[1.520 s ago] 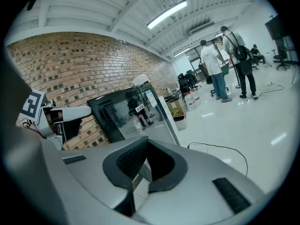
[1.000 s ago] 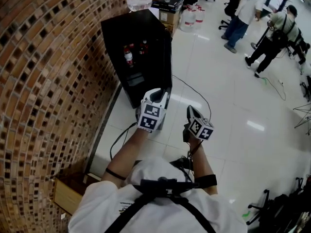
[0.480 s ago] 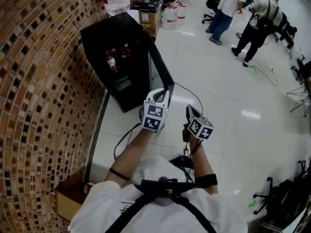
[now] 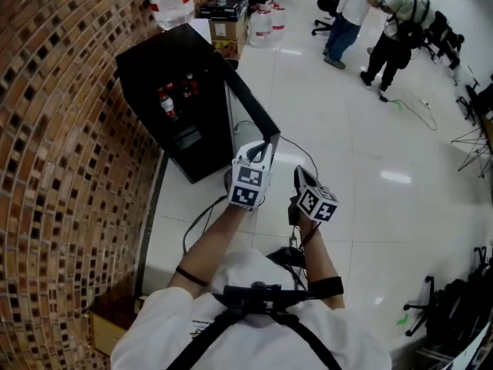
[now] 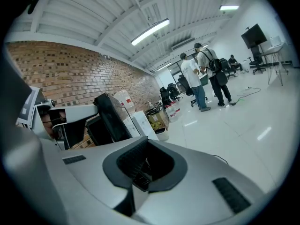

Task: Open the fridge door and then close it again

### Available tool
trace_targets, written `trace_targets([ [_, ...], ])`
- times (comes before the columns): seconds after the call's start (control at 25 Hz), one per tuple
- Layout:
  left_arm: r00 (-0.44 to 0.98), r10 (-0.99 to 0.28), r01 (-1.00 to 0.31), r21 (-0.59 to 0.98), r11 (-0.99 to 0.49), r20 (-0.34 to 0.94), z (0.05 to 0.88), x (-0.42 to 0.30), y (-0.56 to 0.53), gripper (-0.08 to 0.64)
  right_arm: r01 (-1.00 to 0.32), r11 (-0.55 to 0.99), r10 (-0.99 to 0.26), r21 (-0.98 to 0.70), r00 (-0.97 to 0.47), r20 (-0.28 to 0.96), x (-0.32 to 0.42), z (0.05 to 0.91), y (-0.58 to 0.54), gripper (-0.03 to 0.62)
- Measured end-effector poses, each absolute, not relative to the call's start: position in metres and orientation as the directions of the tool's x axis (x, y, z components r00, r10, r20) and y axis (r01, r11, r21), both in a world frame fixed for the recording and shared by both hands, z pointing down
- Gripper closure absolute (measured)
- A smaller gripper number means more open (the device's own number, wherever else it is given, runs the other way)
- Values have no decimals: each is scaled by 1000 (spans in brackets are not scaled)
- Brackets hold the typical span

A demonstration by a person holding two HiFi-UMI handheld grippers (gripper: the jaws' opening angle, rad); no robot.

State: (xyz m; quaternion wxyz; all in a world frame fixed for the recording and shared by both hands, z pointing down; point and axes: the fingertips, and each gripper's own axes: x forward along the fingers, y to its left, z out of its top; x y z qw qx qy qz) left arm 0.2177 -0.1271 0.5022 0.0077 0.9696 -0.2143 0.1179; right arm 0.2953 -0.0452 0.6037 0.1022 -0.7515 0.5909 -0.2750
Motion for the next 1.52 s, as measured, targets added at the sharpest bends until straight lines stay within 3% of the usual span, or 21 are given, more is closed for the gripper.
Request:
trace_targets([
  [0.4,917,-348,-353,-12,-936,197,494,217,-114,560,-836,-264,-949,-481,136,285,285,596,-49,586],
  [0.64,921,-331,-352,76,-933,204,492,171,-101,560,-848,-220,-956,-482,88,280,256,581,-54,586],
  [1.2,703,-636,-704,190,-684,317,537,-93,-169,560,-933,100,-931,-347,-210,298,73,534,-122,586],
  [1.52,607,-705,-791,195,-580,367,569,-161,-168,560,-927,241,-876,-286,-334,347,-21,558,-131,586],
])
